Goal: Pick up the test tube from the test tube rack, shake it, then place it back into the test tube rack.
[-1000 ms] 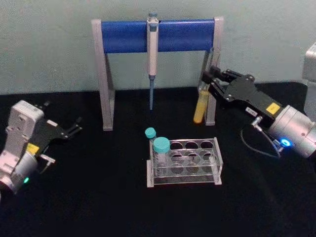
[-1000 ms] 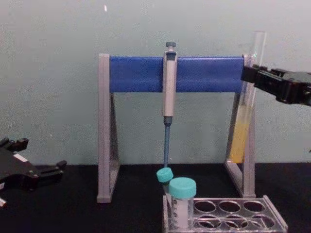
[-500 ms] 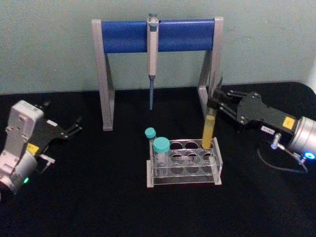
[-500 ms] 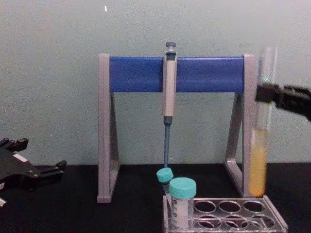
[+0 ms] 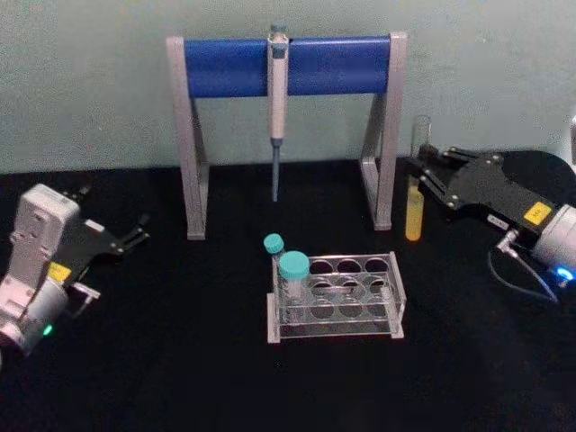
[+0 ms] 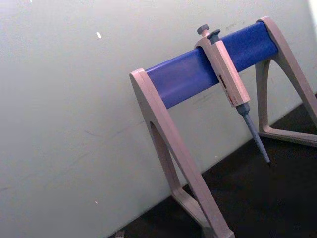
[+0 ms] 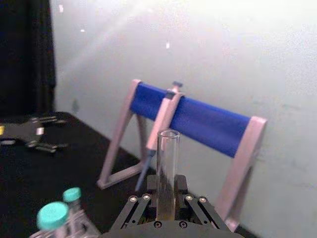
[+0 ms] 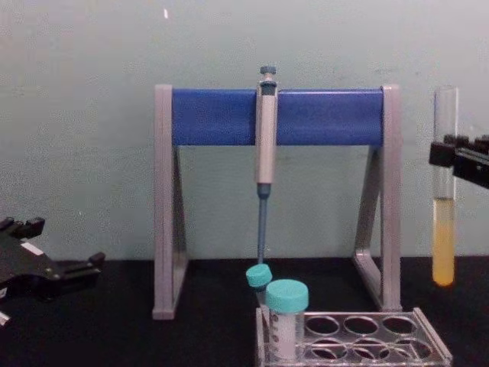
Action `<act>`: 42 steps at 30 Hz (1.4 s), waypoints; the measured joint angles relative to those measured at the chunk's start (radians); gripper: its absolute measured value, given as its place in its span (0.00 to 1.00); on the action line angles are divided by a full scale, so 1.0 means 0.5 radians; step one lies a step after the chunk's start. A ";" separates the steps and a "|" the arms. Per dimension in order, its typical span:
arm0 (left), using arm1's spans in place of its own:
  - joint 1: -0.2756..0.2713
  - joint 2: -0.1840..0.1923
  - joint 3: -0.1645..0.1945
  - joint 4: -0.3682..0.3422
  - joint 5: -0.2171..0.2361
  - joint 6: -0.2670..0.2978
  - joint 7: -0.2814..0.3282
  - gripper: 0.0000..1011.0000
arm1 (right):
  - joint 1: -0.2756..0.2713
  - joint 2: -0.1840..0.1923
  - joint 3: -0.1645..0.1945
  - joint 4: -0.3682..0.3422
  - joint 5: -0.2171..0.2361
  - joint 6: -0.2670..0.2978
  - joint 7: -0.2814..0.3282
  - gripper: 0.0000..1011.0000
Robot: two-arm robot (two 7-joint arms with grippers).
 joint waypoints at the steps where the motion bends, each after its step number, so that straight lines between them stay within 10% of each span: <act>1: 0.000 0.000 0.000 0.000 0.000 0.000 0.000 0.99 | 0.005 -0.014 0.001 0.003 -0.016 -0.004 -0.021 0.23; 11: 0.000 0.000 0.000 0.000 0.000 0.000 0.000 0.99 | 0.073 -0.198 -0.006 0.074 -0.068 -0.020 -0.089 0.23; 20: 0.000 0.000 0.000 0.000 0.000 0.000 0.000 0.99 | 0.123 -0.254 -0.064 0.099 0.074 0.005 0.110 0.23; 32: 0.000 0.000 0.000 0.000 0.000 0.000 0.000 0.99 | 0.103 -0.065 -0.089 0.064 0.408 0.090 0.521 0.23; 42: 0.000 0.000 0.000 0.000 0.000 0.000 0.000 0.99 | 0.025 0.097 -0.024 0.046 0.454 0.094 0.458 0.23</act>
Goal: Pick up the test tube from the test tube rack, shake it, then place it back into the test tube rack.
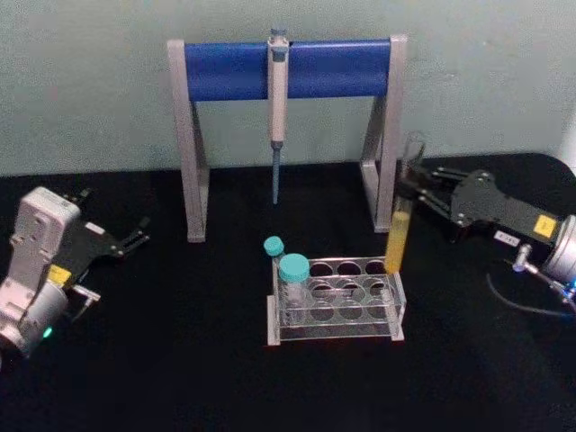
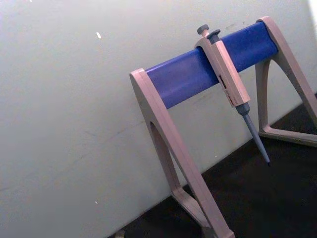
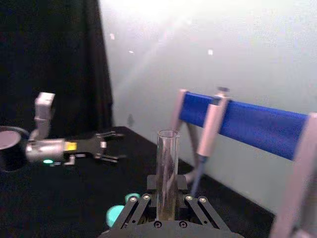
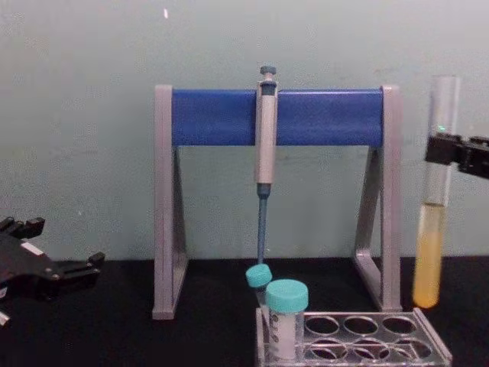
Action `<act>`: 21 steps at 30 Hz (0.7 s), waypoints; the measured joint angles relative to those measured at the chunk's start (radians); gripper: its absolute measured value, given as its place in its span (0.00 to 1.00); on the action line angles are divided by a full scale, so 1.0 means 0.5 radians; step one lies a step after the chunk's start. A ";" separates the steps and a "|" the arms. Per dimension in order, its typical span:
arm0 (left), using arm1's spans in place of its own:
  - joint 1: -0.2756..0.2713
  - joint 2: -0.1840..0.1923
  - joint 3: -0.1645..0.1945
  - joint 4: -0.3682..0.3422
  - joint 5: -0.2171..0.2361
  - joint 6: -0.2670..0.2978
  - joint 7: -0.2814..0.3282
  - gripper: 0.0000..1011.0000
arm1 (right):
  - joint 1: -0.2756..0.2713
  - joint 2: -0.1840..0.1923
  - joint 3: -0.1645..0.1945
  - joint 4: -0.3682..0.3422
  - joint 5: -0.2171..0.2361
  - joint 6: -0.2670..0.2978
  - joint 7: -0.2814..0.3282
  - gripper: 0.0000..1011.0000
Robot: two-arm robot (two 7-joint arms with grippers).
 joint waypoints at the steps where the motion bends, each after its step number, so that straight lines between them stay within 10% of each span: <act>1: 0.000 0.000 0.000 0.000 0.000 0.000 0.000 0.99 | -0.002 0.003 0.004 0.004 0.001 0.000 -0.017 0.23; 21: 0.000 0.000 0.000 0.000 0.000 0.000 0.000 0.99 | 0.111 -0.233 -0.024 0.071 -0.221 -0.082 -0.460 0.23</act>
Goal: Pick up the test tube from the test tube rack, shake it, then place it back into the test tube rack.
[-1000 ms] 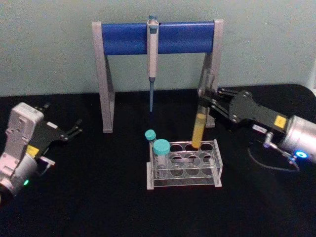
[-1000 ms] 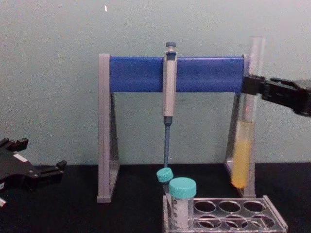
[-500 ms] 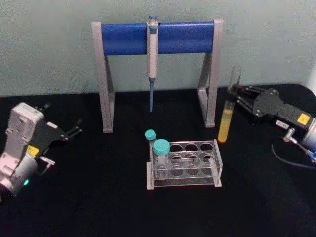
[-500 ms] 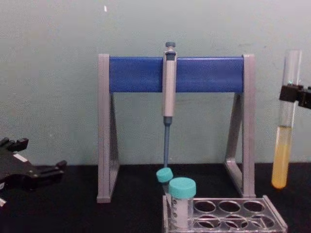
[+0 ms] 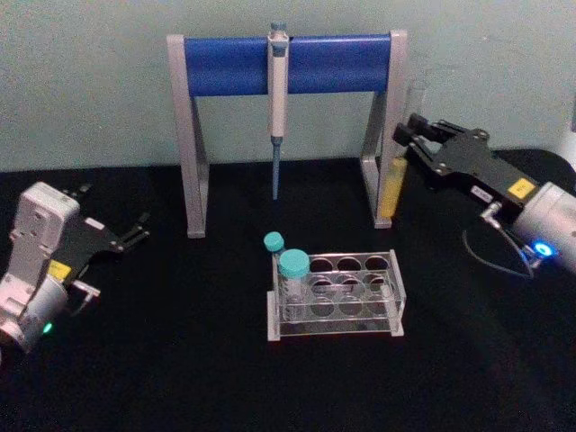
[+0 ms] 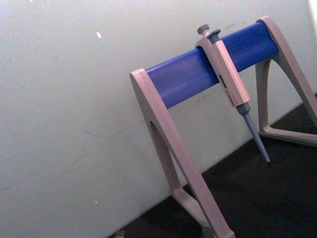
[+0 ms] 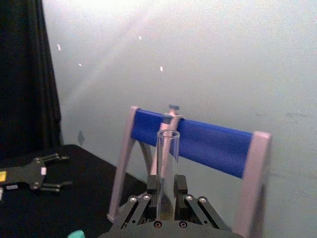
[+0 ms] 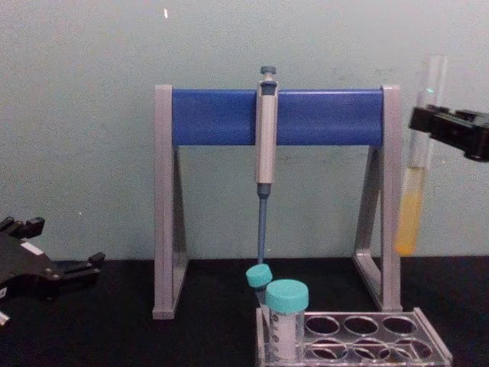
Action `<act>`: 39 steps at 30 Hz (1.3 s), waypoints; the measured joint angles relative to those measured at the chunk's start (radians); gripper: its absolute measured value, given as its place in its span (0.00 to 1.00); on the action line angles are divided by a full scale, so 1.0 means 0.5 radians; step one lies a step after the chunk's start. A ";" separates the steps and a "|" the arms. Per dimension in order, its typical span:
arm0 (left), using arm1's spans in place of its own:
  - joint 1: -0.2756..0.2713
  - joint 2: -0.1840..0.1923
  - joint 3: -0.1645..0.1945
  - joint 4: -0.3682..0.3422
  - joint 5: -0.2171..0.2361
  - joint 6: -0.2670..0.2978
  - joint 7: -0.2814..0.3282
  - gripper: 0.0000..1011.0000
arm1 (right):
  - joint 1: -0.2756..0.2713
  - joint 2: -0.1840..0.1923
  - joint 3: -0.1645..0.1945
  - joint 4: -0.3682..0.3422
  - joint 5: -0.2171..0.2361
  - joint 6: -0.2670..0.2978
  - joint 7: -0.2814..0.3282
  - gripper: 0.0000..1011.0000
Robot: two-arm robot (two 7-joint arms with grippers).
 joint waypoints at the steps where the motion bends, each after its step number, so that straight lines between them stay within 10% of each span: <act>1: 0.000 0.000 0.000 0.000 0.000 0.000 0.000 0.99 | 0.006 -0.010 -0.005 0.003 -0.002 -0.001 0.005 0.23; 22: 0.000 0.000 0.000 0.000 0.000 0.000 0.000 0.99 | 0.031 0.041 -0.151 -0.002 0.091 -0.032 0.371 0.23; 39: 0.000 0.000 0.000 0.000 0.000 0.000 0.000 0.99 | 0.040 0.062 -0.215 0.059 0.024 -0.065 0.341 0.23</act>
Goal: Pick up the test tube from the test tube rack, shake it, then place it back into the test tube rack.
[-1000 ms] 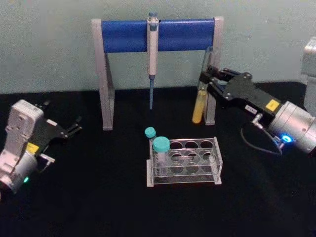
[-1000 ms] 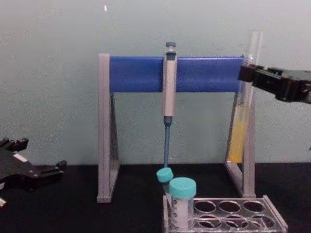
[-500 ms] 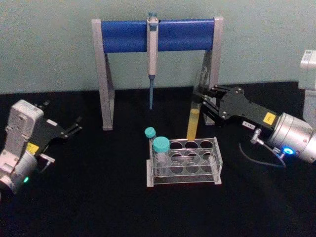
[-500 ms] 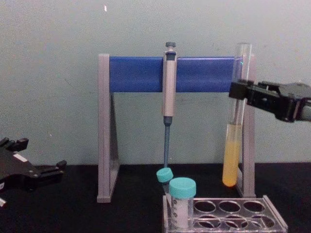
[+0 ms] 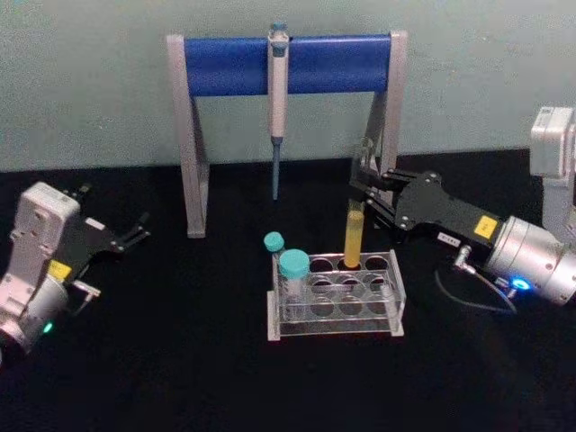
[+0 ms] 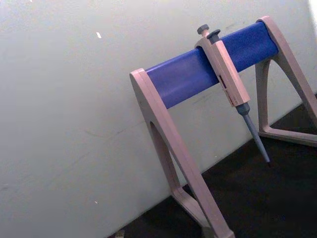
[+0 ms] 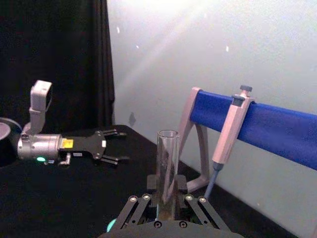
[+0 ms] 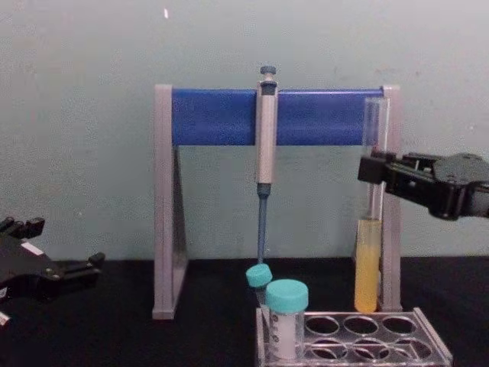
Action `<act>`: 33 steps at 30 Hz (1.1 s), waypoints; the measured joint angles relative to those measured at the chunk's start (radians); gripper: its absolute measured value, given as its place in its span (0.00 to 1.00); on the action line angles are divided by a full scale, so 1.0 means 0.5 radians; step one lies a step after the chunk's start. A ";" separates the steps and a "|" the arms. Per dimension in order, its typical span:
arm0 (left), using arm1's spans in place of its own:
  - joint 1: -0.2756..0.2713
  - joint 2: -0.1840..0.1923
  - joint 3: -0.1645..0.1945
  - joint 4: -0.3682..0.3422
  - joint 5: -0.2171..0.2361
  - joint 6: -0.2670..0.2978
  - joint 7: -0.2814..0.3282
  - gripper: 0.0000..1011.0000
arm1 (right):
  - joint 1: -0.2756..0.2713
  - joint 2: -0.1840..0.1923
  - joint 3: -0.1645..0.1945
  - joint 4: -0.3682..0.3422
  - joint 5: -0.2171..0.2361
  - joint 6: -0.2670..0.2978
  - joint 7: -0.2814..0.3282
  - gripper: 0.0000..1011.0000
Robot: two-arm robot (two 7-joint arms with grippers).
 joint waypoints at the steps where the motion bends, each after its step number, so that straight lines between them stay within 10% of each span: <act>1: 0.000 0.000 0.000 0.000 0.000 0.000 0.000 0.99 | 0.001 -0.003 -0.002 0.004 -0.008 -0.001 -0.007 0.23; 33: 0.000 0.000 0.000 0.000 0.000 0.000 0.000 0.99 | 0.062 -0.120 -0.051 0.210 -0.160 -0.008 -0.050 0.23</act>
